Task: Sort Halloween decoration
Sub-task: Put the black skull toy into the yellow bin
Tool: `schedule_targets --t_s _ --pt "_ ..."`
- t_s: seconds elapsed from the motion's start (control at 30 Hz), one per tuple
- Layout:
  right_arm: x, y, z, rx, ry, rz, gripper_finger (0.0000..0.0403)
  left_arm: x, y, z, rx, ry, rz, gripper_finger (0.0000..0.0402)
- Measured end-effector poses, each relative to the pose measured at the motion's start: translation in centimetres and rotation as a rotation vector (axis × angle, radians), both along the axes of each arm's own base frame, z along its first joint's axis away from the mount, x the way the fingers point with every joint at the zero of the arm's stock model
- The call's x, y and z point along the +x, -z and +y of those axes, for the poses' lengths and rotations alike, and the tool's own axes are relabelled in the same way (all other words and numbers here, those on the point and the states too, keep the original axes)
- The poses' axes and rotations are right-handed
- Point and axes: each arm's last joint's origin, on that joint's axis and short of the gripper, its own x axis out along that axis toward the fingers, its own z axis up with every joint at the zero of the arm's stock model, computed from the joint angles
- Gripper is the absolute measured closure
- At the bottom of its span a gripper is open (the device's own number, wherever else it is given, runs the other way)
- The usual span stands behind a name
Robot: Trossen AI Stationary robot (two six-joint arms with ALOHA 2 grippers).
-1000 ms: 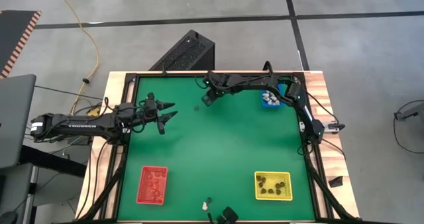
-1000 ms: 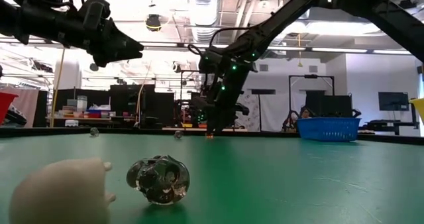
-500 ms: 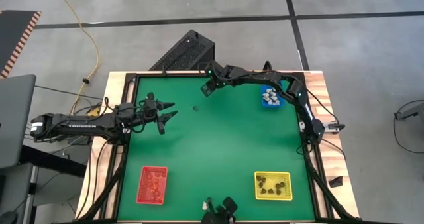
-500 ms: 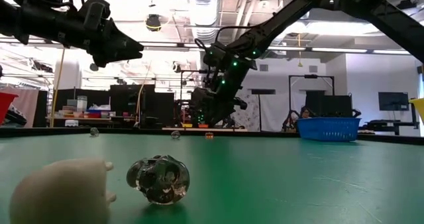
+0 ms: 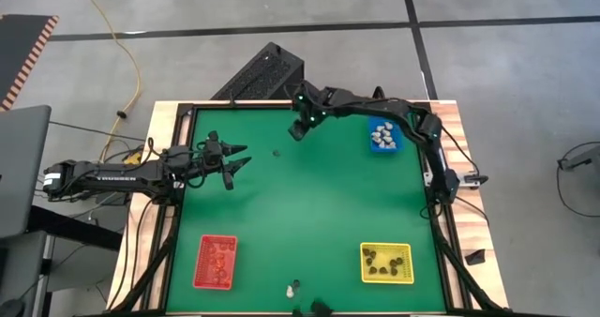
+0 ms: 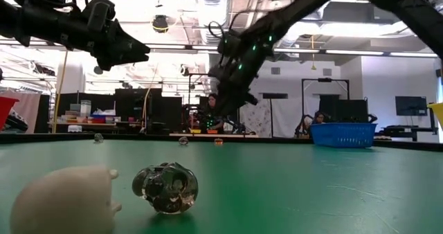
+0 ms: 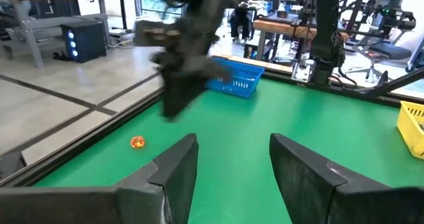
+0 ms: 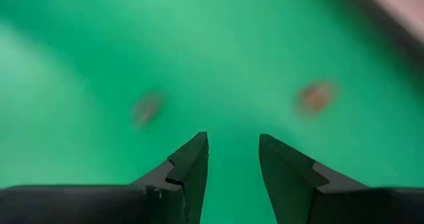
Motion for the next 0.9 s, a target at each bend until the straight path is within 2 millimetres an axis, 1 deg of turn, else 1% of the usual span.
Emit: schedule_targets --t_s 0.03,0.07,0.17,0.27,0.33,0.4,0.5,0.57,0.63,0.8,0.9 --pt "-0.1 -0.5 1.3 0.046 -0.055 0.018 0.0237 0.0 0.0 0.0 0.003 0.000 0.002 0.0224" --pt "-0.3 -0.9 3.0 0.081 -0.127 0.040 0.0237 0.0 0.0 0.0 0.007 0.000 0.008 0.0224" --pt "-0.6 -1.7 10.0 0.120 -0.327 0.117 0.0237 0.0 0.2 0.0 0.018 0.000 0.036 0.0224" --pt "-1.5 -2.7 17.4 0.091 -0.541 0.113 0.0237 0.0 0.4 0.0 0.030 0.001 0.059 0.0224" --pt "-2.3 -3.0 22.1 0.061 -0.668 0.067 0.0237 0.0 0.5 0.0 0.036 0.003 0.067 0.0224" --pt "-3.0 -3.2 26.4 0.020 -0.780 -0.031 0.0237 0.0 0.5 0.0 0.036 0.011 0.066 0.0224" --pt "-3.8 -3.0 31.8 -0.085 -0.869 -0.163 0.0237 0.0 0.5 -0.1 0.027 0.034 0.063 0.0224" --pt "-4.1 -2.7 34.5 -0.148 -0.896 -0.225 0.0237 0.1 0.5 -0.2 0.019 0.068 0.065 0.0224" --pt "-4.2 -2.2 36.4 -0.186 -0.947 -0.253 0.0237 0.1 0.7 -0.3 0.001 0.109 0.075 0.0224" --pt "-4.0 0.7 40.3 -0.286 -1.102 -0.303 0.0237 0.1 0.9 -0.6 -0.047 0.210 0.081 0.0224" --pt "-3.6 2.6 42.2 -0.301 -1.127 -0.330 0.0237 0.2 0.9 -0.7 -0.049 0.243 0.082 0.0224"
